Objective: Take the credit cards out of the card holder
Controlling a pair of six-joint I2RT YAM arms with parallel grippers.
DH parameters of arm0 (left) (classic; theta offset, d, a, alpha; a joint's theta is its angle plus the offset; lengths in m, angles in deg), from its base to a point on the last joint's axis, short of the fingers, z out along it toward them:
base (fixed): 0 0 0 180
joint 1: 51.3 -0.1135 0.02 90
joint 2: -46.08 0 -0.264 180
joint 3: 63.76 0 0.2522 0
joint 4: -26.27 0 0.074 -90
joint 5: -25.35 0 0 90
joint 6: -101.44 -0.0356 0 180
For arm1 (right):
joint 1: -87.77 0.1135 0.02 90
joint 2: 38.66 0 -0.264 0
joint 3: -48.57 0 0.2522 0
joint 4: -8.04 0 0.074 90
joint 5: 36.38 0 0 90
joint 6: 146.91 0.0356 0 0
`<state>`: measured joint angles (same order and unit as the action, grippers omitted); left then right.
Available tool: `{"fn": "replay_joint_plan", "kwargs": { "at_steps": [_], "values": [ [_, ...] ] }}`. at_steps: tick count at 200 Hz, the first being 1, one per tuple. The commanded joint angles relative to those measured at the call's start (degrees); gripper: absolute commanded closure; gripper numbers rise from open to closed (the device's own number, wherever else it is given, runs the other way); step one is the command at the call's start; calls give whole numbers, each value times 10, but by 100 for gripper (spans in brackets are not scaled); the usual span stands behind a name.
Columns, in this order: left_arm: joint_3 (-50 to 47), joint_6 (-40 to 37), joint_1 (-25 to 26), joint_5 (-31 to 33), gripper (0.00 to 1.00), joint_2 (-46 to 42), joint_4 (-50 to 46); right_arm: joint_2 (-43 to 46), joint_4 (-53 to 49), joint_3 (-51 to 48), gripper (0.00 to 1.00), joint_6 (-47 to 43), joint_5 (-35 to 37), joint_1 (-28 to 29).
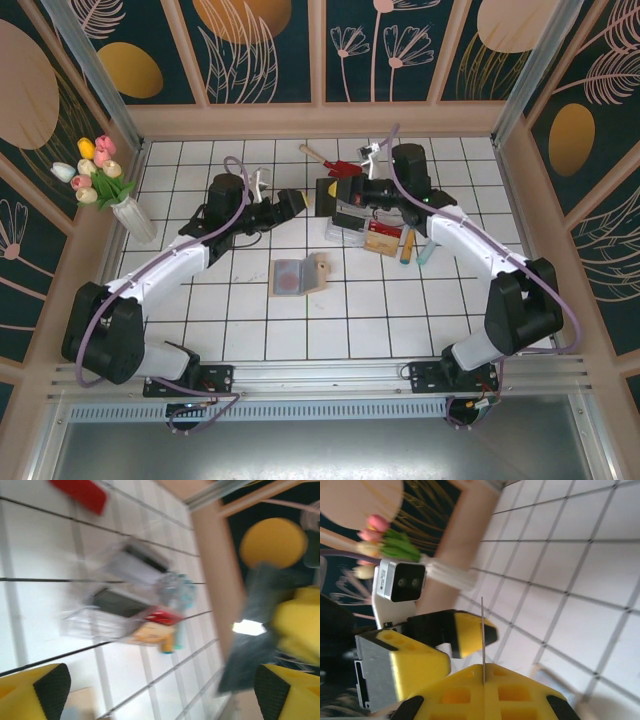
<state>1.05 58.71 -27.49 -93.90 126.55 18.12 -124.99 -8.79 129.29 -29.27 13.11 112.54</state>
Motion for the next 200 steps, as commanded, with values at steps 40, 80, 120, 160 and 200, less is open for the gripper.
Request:
{"fn": "replay_joint_plan", "kwargs": {
  "at_steps": [40,80,120,160,200],
  "values": [
    [9,-118,-27,170,2,12,-158,-7,-198,70,100,-337,223,-3],
    [-8,-119,-28,181,2,13,-159,-24,-223,94,100,-516,268,21],
    [-33,-115,-28,184,2,-9,-160,-49,-283,137,100,-648,187,21],
    [-55,-105,-28,188,1,-30,-177,-93,-323,175,100,-698,170,26],
    [-78,-92,-28,177,1,-54,-165,-138,-359,206,100,-732,195,39]
  ]
}}
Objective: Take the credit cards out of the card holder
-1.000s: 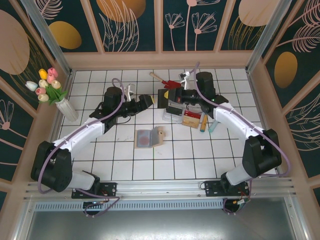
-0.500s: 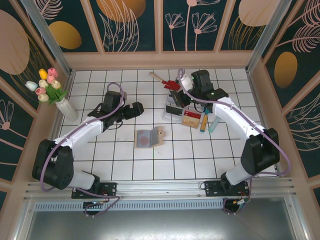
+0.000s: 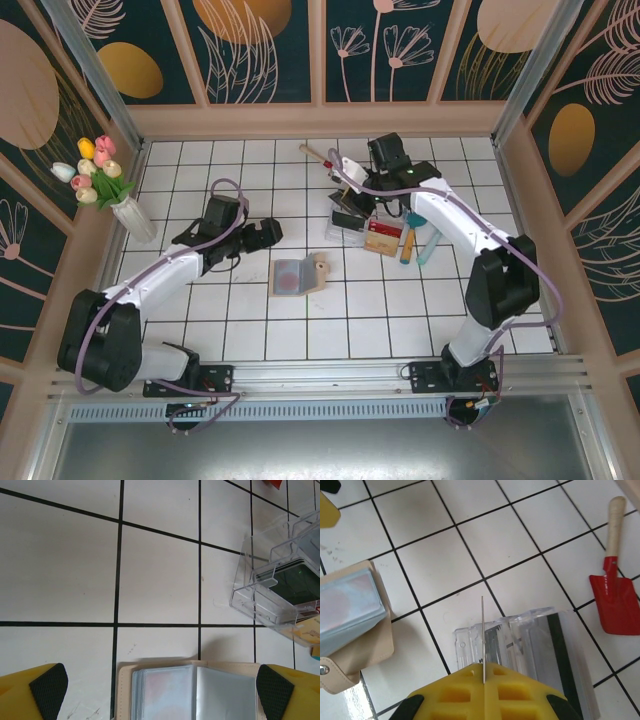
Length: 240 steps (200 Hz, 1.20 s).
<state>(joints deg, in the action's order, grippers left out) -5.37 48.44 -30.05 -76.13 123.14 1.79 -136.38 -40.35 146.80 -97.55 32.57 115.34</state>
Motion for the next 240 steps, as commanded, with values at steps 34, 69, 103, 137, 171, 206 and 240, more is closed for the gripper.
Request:
{"fn": "replay_joint_plan", "kwargs": {
  "at_steps": [34,69,103,137,171,206,240],
  "values": [
    [-15,19,-2,-7,1,-19,-1,-48,-53,42,100,-60,19,13],
    [-11,21,-3,-13,1,-18,-5,-80,-75,61,100,-67,52,14],
    [-18,29,-2,-30,2,-28,9,-92,-64,54,100,-70,88,16],
    [-24,33,-2,-42,2,-27,14,-111,-77,61,100,-72,108,19],
    [-39,54,-3,-89,2,-31,51,-133,-87,68,100,-72,124,20],
    [-45,62,-2,-96,1,-33,61,-144,-77,68,100,-68,144,25],
    [-52,64,-2,-106,2,-32,71,-158,-76,83,99,-54,149,29]
  ]
}}
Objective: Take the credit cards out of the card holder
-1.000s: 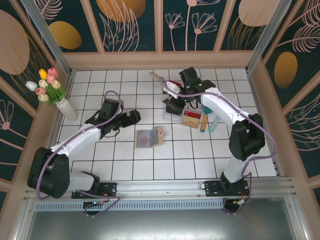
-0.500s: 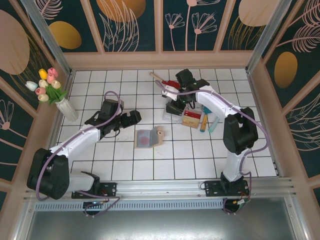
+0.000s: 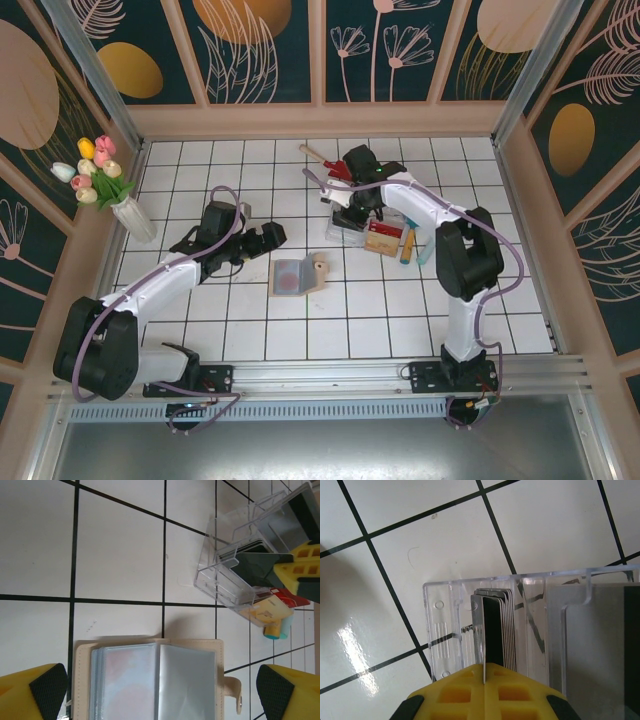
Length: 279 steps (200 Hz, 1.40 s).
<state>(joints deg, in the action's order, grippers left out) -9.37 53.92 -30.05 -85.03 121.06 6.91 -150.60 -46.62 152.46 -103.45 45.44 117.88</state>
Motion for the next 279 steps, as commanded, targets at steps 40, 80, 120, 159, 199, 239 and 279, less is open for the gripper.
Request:
{"fn": "replay_joint_plan", "kwargs": {
  "at_steps": [40,80,120,159,199,239,279],
  "values": [
    [-14,10,-3,-20,2,-12,21,-24,-4,40,89,21,35,6],
    [-25,14,-3,-23,1,-12,24,-6,10,57,81,52,38,8],
    [-32,17,-3,-24,2,-13,24,29,35,47,80,87,47,8],
    [-41,16,-2,-17,2,-18,11,94,99,14,74,255,67,7],
    [-49,16,0,-17,6,-19,-11,179,152,-64,66,474,80,19],
    [-56,30,9,-22,6,-13,-8,233,196,-126,63,651,76,72],
    [-61,53,25,-24,12,3,8,242,252,-190,65,868,60,128]
  ]
}}
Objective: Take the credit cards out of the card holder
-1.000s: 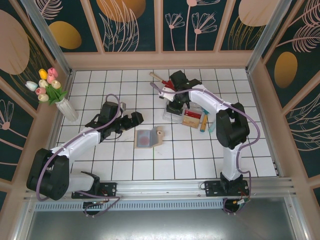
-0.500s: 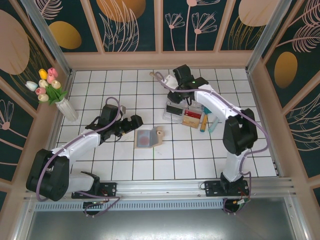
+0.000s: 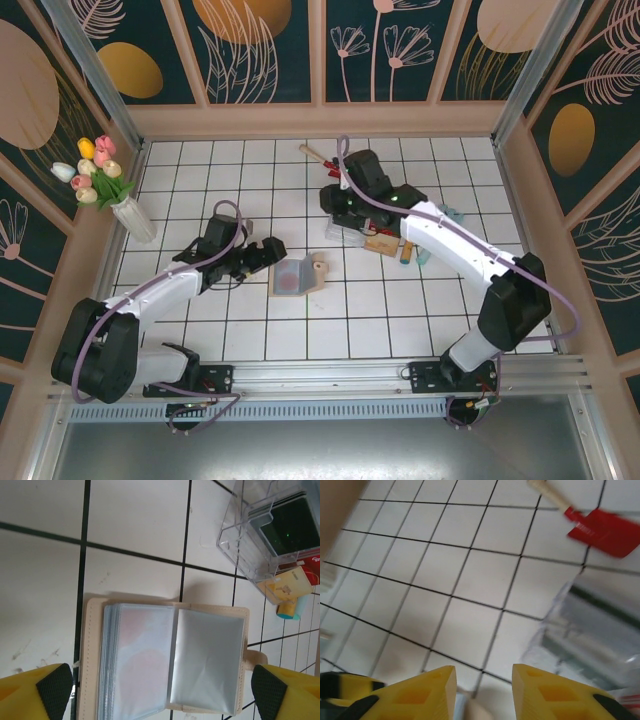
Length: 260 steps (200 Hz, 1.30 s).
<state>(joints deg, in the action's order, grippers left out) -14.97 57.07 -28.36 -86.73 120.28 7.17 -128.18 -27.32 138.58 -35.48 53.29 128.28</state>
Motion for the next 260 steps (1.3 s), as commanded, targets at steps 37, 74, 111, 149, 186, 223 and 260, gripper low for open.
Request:
{"fn": "replay_joint_plan", "kwargs": {
  "at_steps": [37,74,111,149,186,223,260],
  "values": [
    [-2,45,27,14,28,36,2,-16,97,-93,72,295,-52,78],
    [4,55,34,16,45,59,5,-72,84,-95,79,351,-66,110],
    [19,51,37,16,59,83,7,-101,87,-112,79,366,-79,113],
    [36,38,40,15,59,115,-5,-115,84,-133,77,375,-77,113],
    [38,34,40,2,57,124,2,-127,71,-138,71,366,-75,110],
    [35,32,40,-12,60,123,5,-136,62,-140,67,363,-67,109],
    [36,29,41,-22,62,124,5,-142,61,-145,66,364,-66,106]
  ]
}}
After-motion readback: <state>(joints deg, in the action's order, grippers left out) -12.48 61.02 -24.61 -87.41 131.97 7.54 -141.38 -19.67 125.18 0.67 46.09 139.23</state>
